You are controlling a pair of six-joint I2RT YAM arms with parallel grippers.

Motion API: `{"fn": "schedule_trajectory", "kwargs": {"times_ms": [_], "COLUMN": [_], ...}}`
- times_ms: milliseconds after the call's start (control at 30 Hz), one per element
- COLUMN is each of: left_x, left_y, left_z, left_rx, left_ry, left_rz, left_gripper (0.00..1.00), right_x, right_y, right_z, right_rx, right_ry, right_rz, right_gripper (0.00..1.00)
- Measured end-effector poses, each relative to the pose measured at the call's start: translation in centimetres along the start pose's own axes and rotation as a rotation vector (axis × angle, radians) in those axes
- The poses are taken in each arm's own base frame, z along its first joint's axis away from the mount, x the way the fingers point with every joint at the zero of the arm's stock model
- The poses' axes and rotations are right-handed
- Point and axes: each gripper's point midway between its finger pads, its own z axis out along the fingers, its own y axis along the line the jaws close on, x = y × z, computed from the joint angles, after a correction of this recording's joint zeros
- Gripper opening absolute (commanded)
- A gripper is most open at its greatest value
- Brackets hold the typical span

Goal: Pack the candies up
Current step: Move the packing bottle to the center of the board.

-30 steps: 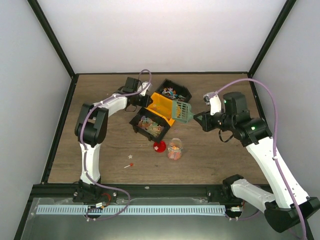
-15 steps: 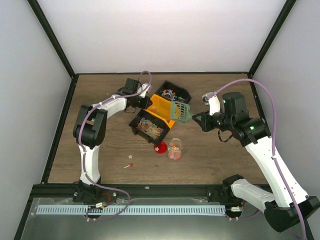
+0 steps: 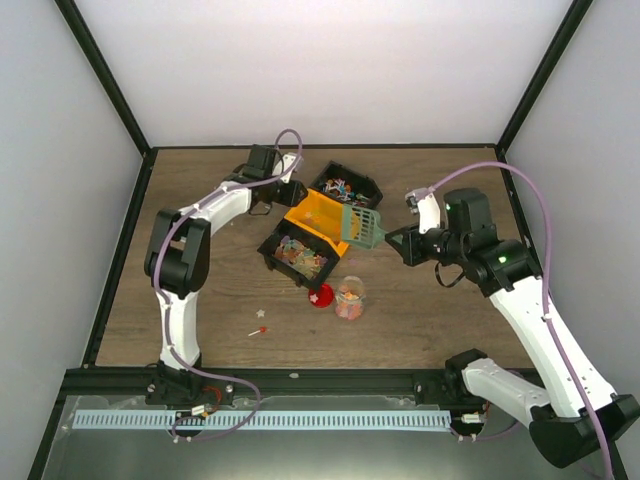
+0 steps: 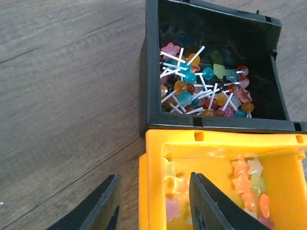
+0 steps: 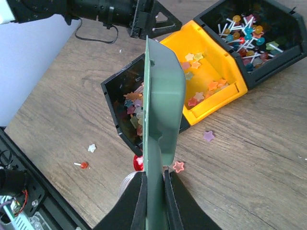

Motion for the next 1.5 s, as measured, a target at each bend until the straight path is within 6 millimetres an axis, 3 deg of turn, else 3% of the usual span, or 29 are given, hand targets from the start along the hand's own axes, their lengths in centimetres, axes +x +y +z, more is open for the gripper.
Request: {"fn": "schedule_trajectory", "kwargs": {"times_ms": [100,200,300,400,567,667,767,833,933,1033,1100,1167,1233,1333,1400,1500], "left_x": [-0.5,-1.7,-2.7,-1.9,1.9,5.2,8.5,10.1,11.5,12.7,14.2,17.1,20.2,23.7,24.4,23.8], "left_y": [0.1,-0.8,-2.7,-5.8,-12.1,-15.9,-18.5,-19.1,-18.2,-18.0,-18.5,-19.6,-20.9,-21.1,-20.8,-21.2], "left_z": [-0.9,-2.9,-5.6,-7.8,-8.2,-8.7,-10.6,-12.6,-15.0,-16.0,-15.6,-14.7,-14.0,-13.5,-13.2,-12.6], "left_rx": [-0.002,0.022,0.075,0.136,0.237,0.280,0.309,0.315,0.280,0.282,0.297,0.313,0.335,0.320,0.290,0.267], "left_ry": [-0.013,-0.052,-0.098,-0.111,-0.043,0.004,0.004,-0.029,-0.103,-0.164,-0.172,-0.159,-0.142,-0.133,-0.146,-0.195], "left_rz": [-0.004,-0.004,-0.008,-0.007,0.014,0.045,0.059,0.044,-0.002,-0.033,-0.035,-0.015,0.011,0.035,0.043,0.049], "left_gripper": [0.45,0.44,0.44,0.44,0.44,0.44,0.54,0.56,0.56,0.55,0.52,0.50,0.51,0.54,0.56,0.56], "right_x": [-0.3,-0.9,-1.7,-2.8,-3.8,-4.0,-3.8,-3.8,-3.8,-3.4,-3.0,-2.5,-2.4,-2.5,-2.6,-2.7], "right_y": [-0.6,-2.4,-4.6,-6.0,-7.3,-8.1,-9.2,-9.9,-10.6,-10.9,-11.0,-11.1,-11.0,-10.8,-10.7,-10.4], "right_z": [-0.4,-0.8,-1.3,-1.9,-1.9,-1.6,-1.6,-1.7,-1.9,-1.6,-1.2,-0.9,-0.8,-0.8,-1.0,-1.4], "right_rx": [0.039,0.133,0.240,0.308,0.359,0.381,0.400,0.408,0.412,0.405,0.398,0.391,0.384,0.374,0.369,0.363], "right_ry": [-0.023,-0.059,-0.112,-0.176,-0.235,-0.247,-0.253,-0.259,-0.271,-0.264,-0.252,-0.240,-0.236,-0.239,-0.243,-0.255], "right_rz": [0.018,0.080,0.162,0.224,0.274,0.293,0.316,0.331,0.342,0.347,0.351,0.352,0.353,0.348,0.342,0.333], "right_gripper": [0.01,0.01,0.01,0.01,0.01,0.01,0.01,0.01,0.01,0.01,0.01,0.01,0.01,0.01,0.01,0.01]}}
